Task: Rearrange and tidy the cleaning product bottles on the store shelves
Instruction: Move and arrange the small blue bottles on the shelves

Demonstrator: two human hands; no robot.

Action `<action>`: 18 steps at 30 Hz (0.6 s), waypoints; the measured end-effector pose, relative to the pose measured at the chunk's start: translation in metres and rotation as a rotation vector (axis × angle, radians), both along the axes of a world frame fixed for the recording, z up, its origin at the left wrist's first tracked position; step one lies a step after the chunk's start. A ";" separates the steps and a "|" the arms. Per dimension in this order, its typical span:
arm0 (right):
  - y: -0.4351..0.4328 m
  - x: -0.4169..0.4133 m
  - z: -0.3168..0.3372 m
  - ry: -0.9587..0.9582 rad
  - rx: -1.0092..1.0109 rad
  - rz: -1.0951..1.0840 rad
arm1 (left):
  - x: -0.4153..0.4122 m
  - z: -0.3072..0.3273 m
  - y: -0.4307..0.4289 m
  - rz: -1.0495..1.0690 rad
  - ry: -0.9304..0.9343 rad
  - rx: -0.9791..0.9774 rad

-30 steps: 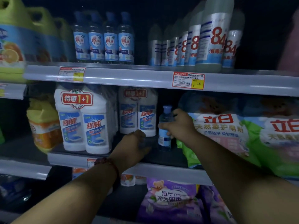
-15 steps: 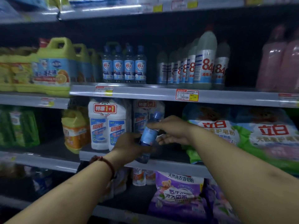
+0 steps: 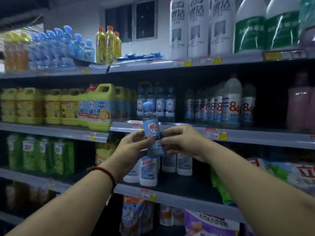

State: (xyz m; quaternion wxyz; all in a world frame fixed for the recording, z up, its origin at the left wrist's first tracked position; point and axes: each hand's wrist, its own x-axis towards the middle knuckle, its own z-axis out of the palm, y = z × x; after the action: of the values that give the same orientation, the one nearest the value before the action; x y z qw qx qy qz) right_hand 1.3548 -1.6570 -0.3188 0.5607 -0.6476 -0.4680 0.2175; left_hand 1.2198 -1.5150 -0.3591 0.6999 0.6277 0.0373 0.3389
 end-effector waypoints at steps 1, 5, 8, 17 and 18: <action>0.006 -0.003 0.005 -0.014 0.038 -0.019 | 0.000 0.007 0.005 -0.013 -0.008 -0.012; 0.035 -0.008 0.028 -0.051 0.137 -0.107 | 0.003 0.035 0.030 -0.030 -0.005 -0.003; 0.069 -0.006 0.045 -0.035 0.177 -0.128 | 0.009 0.061 0.053 0.029 -0.012 0.052; 0.175 0.034 0.074 -0.268 0.163 -0.392 | 0.057 0.095 0.136 0.273 0.056 0.196; 0.183 0.038 0.074 -0.327 0.156 -0.428 | 0.064 0.096 0.141 0.295 0.067 0.225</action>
State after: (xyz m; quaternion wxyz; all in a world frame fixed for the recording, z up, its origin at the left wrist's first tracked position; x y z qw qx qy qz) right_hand 1.3931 -1.4736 -0.2449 0.5591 -0.7129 -0.4203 -0.0499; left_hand 1.2839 -1.3737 -0.2627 0.5663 0.7006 0.1143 0.4188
